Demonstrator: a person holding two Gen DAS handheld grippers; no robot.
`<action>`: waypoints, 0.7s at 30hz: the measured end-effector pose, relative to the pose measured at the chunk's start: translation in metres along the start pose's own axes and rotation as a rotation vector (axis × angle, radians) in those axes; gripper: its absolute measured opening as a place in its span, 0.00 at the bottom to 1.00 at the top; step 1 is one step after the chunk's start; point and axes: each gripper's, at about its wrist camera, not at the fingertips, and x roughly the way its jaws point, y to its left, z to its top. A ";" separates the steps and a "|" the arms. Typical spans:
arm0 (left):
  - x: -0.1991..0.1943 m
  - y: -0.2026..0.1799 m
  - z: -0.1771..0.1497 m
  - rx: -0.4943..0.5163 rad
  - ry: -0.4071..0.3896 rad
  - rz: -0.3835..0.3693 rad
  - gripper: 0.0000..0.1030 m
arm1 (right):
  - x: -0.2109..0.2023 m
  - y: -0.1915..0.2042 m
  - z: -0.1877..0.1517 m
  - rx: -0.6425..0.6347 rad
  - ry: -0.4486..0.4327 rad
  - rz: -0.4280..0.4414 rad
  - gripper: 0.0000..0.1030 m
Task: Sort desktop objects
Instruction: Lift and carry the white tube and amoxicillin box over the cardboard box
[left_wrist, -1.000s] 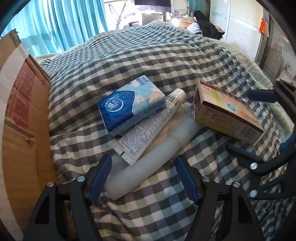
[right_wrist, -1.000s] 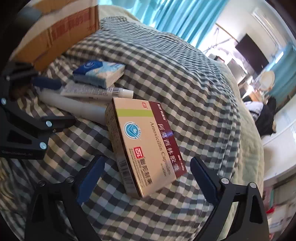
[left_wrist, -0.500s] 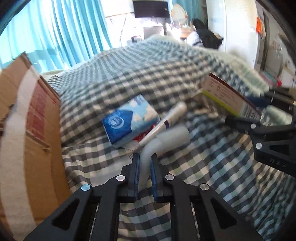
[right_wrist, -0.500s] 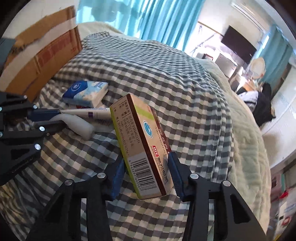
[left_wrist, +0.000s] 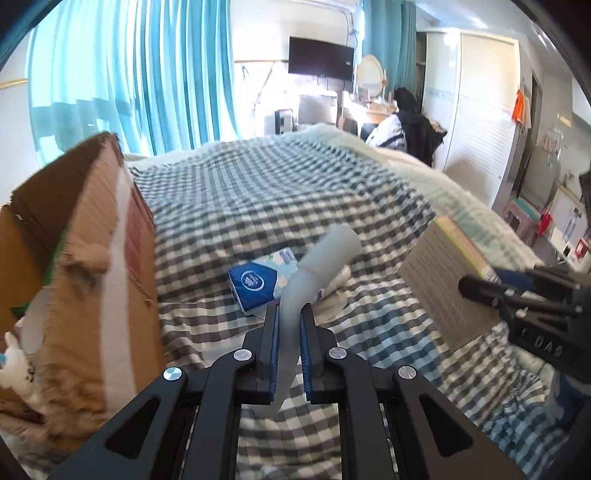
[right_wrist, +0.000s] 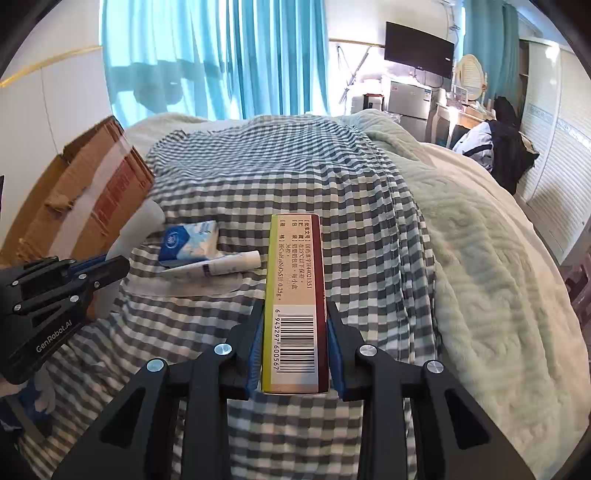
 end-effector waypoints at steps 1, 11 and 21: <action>-0.008 0.000 0.001 0.000 -0.013 0.004 0.09 | -0.006 0.002 -0.002 0.004 -0.008 -0.008 0.28; -0.093 -0.003 0.021 -0.028 -0.138 0.010 0.09 | -0.097 0.016 0.005 0.088 -0.163 -0.008 0.28; -0.167 0.009 0.031 -0.039 -0.228 0.025 0.09 | -0.176 0.056 0.013 0.081 -0.299 0.024 0.28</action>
